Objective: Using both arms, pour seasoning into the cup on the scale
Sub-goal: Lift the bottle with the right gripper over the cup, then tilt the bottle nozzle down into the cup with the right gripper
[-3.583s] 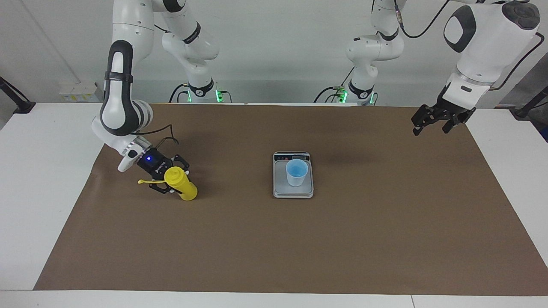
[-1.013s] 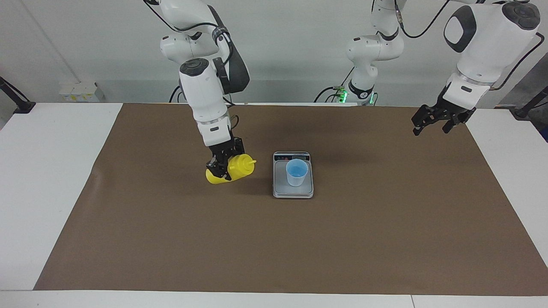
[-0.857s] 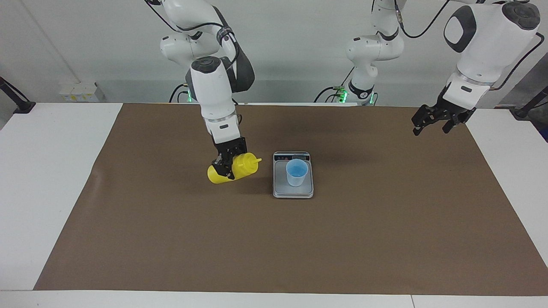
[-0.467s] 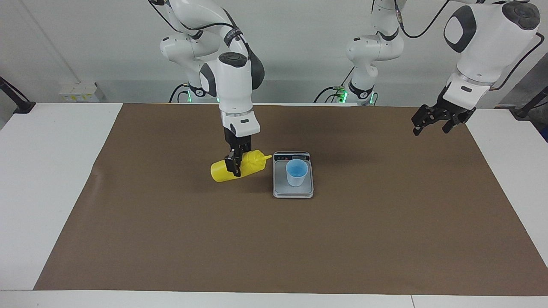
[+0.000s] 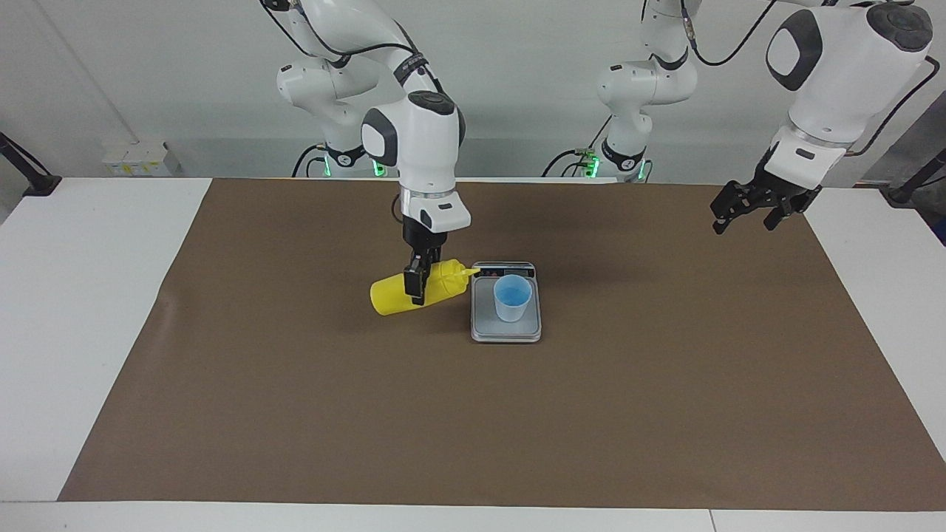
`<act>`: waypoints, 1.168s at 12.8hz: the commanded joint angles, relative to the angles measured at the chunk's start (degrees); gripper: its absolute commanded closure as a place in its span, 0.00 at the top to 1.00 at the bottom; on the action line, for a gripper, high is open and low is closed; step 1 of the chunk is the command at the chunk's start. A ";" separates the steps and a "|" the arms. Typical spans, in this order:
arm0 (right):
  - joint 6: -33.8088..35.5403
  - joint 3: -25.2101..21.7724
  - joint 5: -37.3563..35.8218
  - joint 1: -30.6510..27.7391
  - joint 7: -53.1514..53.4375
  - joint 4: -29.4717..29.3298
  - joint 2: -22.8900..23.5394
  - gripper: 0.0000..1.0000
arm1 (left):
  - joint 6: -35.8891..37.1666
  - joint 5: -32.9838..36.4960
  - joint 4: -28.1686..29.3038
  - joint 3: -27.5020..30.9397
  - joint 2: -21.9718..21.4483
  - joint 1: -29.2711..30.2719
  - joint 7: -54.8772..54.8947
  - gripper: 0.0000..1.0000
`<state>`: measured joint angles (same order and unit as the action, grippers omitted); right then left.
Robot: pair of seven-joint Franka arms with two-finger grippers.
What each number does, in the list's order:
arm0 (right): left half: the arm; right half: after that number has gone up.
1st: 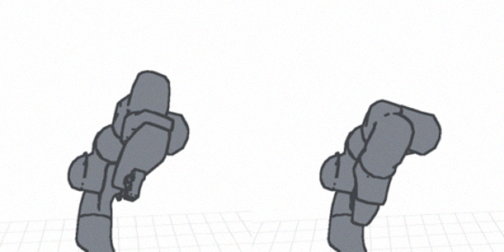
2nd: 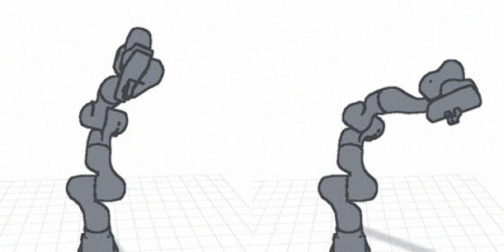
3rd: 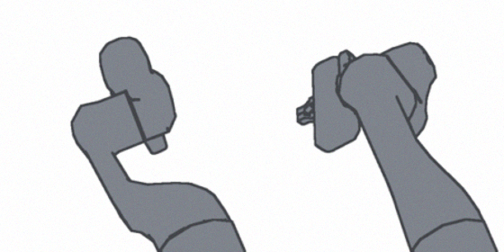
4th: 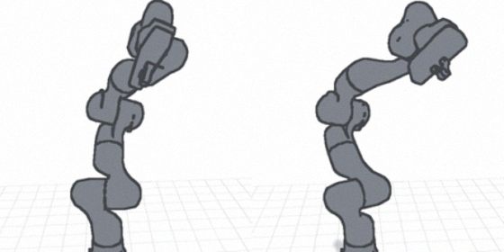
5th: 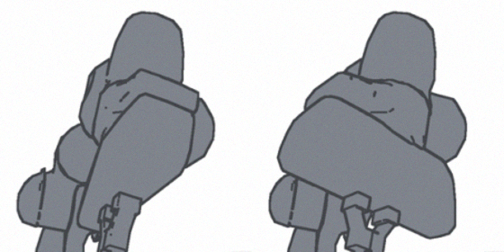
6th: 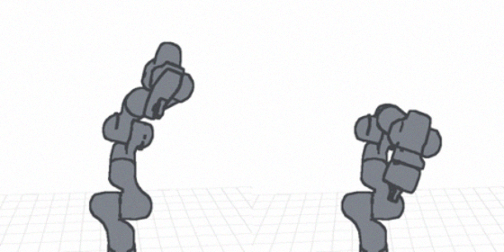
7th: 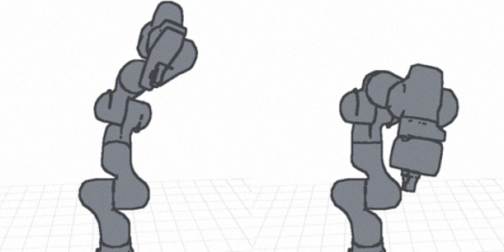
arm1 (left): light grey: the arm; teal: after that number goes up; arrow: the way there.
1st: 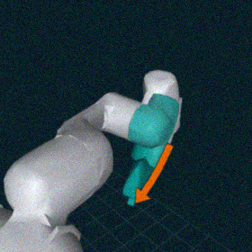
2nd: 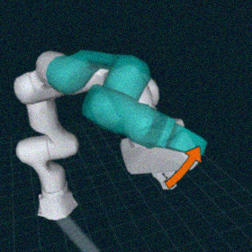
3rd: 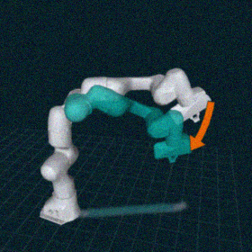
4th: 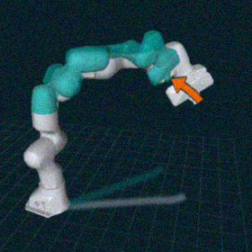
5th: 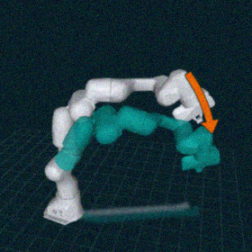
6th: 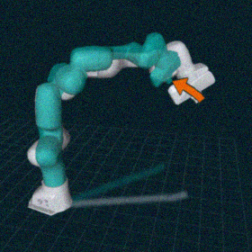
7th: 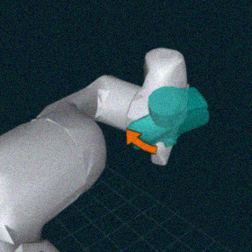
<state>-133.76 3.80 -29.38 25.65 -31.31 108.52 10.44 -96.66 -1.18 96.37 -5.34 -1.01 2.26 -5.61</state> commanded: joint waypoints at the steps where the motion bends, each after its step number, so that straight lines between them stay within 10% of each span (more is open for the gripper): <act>1: 1.21 0.06 -6.46 1.77 5.28 -1.21 0.80 0.00 | -0.28 0.91 1.71 -0.19 -1.37 0.37 -0.11 1.00; 15: 12.28 0.33 -41.61 12.14 30.59 0.54 5.37 0.00 | -0.28 0.91 1.71 -0.19 -1.37 0.37 -0.11 1.00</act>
<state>-123.42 3.93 -65.65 37.30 -4.25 108.73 15.83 -96.66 -1.18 96.37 -5.34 -1.01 2.26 -5.61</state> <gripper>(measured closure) 0.533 0.000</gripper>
